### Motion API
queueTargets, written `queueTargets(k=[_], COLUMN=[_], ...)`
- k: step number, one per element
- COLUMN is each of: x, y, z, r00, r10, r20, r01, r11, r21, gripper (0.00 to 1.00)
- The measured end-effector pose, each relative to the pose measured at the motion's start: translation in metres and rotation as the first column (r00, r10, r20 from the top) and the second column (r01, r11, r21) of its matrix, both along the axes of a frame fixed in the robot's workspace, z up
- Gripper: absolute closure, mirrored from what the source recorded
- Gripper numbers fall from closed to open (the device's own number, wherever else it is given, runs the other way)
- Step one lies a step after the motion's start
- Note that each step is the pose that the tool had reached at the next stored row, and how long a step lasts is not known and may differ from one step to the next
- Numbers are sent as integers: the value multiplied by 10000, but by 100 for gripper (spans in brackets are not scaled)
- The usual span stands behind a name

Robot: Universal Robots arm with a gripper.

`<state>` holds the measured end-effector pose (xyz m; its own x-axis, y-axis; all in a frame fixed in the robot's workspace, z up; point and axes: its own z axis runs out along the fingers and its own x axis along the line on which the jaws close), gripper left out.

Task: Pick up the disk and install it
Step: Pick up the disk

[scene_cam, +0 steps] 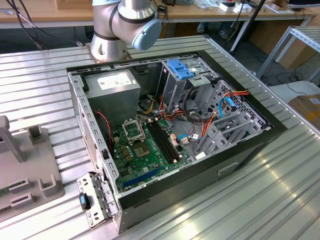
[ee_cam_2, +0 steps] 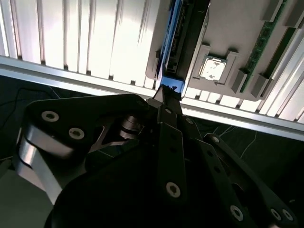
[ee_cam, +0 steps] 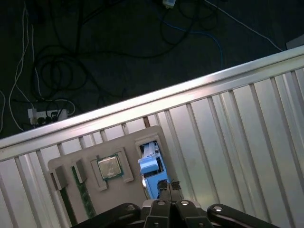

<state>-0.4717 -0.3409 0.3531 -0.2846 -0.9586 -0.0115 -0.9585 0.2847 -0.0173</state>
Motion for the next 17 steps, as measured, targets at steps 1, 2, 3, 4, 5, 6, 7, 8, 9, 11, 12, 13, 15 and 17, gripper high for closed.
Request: queueTargets(k=[1,2,3,4,5,6,7,8,9,11,12,13,15,17], x=[0,0,0,0,0,0,0,0,0,0,0,0,0,0], y=[0,0,0,0,0,0,0,0,0,0,0,0,0,0], z=[0,0,0,0,0,0,0,0,0,0,0,0,0,0], r00=[9998,9995,9992,9992,9992,9992,9992,9992,9992,9992,9992,9992,9992,9992], r10=[205,309,394,403,403,404,404,405,405,405,405,405,406,406], r20=[0,0,1,0,0,0,0,0,0,0,0,-1,-1,0], r01=[-205,-309,-394,-403,-403,-404,-404,-405,-405,-405,-405,-405,-406,-406], r11=[9998,9995,9992,9992,9992,9992,9992,9992,9992,9992,9992,9992,9992,9992], r21=[0,0,-2,-6,-6,-6,-7,-7,-7,-7,-7,-7,-7,-7], gripper=[89,89,89,89,89,89,89,89,89,89,89,89,89,89])
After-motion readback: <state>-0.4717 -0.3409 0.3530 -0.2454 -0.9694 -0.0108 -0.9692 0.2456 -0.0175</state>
